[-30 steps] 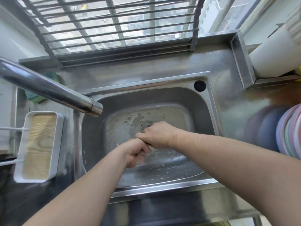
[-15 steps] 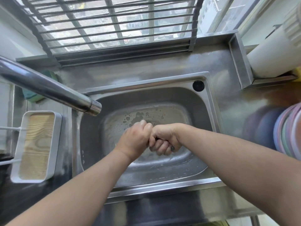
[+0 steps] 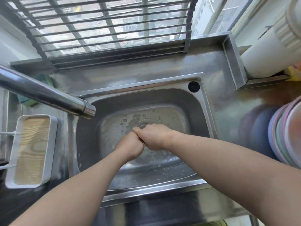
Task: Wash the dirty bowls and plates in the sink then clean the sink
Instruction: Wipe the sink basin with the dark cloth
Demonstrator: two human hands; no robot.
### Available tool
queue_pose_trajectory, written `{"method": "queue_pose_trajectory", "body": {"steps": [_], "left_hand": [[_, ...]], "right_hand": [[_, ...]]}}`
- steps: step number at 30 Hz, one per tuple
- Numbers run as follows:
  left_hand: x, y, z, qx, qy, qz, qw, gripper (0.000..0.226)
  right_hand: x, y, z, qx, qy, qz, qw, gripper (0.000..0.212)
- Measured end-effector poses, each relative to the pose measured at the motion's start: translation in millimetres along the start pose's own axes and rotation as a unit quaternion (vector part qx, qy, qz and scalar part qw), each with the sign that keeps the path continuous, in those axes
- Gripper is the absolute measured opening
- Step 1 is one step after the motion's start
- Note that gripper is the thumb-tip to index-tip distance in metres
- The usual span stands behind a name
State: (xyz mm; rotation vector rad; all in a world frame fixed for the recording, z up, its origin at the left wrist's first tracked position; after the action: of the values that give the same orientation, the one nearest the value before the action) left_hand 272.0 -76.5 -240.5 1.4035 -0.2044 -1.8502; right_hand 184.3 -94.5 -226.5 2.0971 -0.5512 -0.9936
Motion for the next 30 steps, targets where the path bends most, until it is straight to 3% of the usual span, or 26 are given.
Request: {"method": "queue_pose_trajectory", "body": {"steps": [2, 5, 7, 9, 12, 13, 15, 18, 19, 21, 23, 25, 28, 30], "left_hand": [[-4, -8, -4, -0.156, 0.052, -0.023, 0.986, 0.025], [-9, -13, -9, -0.258, 0.093, -0.008, 0.962, 0.02], [-10, -10, -11, -0.295, 0.064, 0.025, 0.953, 0.032], [-12, -14, -14, -0.343, 0.045, 0.008, 0.938, 0.038], [-15, -19, -19, -0.474, 0.08, -0.011, 0.877, 0.009], [-14, -18, -20, -0.504, 0.084, -0.003, 0.86, 0.003], [-10, -15, -20, -0.569, 0.078, 0.002, 0.819, 0.012], [-8, -5, -12, -0.625, 0.071, 0.007, 0.777, 0.043], [-9, -1, -8, -0.633, 0.075, 0.014, 0.77, 0.052], [-12, 4, -2, -0.651, 0.09, 0.02, 0.753, 0.063], [-15, 3, 2, -0.69, 0.111, -0.004, 0.716, 0.067], [-17, -3, 4, -0.723, 0.127, -0.044, 0.678, 0.061], [-38, -7, 19, -0.671, 0.119, -0.163, 0.713, 0.033], [-46, -14, 25, -0.609, 0.098, -0.212, 0.758, 0.044]], "right_hand": [[1, 5, -1, -0.039, 0.022, 0.015, 0.999, 0.039], [2, 6, -4, -0.067, 0.028, 0.042, 0.996, 0.036], [3, 2, 4, -0.001, -0.016, 0.053, 0.998, 0.037], [0, -4, 15, 0.124, -0.055, 0.063, 0.989, 0.035], [-16, -3, 30, 0.275, -0.08, 0.113, 0.952, 0.029], [-23, -3, 36, 0.326, -0.097, 0.127, 0.932, 0.03], [-35, -6, 45, 0.45, -0.147, 0.137, 0.87, 0.029], [-50, -7, 57, 0.545, -0.242, 0.137, 0.791, 0.005], [-55, -8, 60, 0.572, -0.269, 0.135, 0.763, 0.013], [-63, -14, 61, 0.683, -0.308, 0.114, 0.653, 0.017], [-72, -19, 56, 0.769, -0.333, 0.094, 0.538, 0.009], [-76, -23, 52, 0.803, -0.343, 0.091, 0.479, 0.01], [-79, -24, 46, 0.835, -0.343, 0.108, 0.416, 0.02], [-82, -18, 42, 0.842, -0.337, 0.117, 0.406, 0.027]]}}
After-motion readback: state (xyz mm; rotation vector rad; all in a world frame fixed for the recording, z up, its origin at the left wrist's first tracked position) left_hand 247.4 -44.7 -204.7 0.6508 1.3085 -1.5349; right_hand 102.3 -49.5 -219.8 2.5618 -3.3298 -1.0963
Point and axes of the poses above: each hand's wrist, its own x-axis towards the middle knuckle, its own y-axis out of the back of the hand, z = x × y, the point moved 7 cm from there along x, towards the middle knuckle, and after that the axes turned 1 degree about z, right-handed, at the moved point
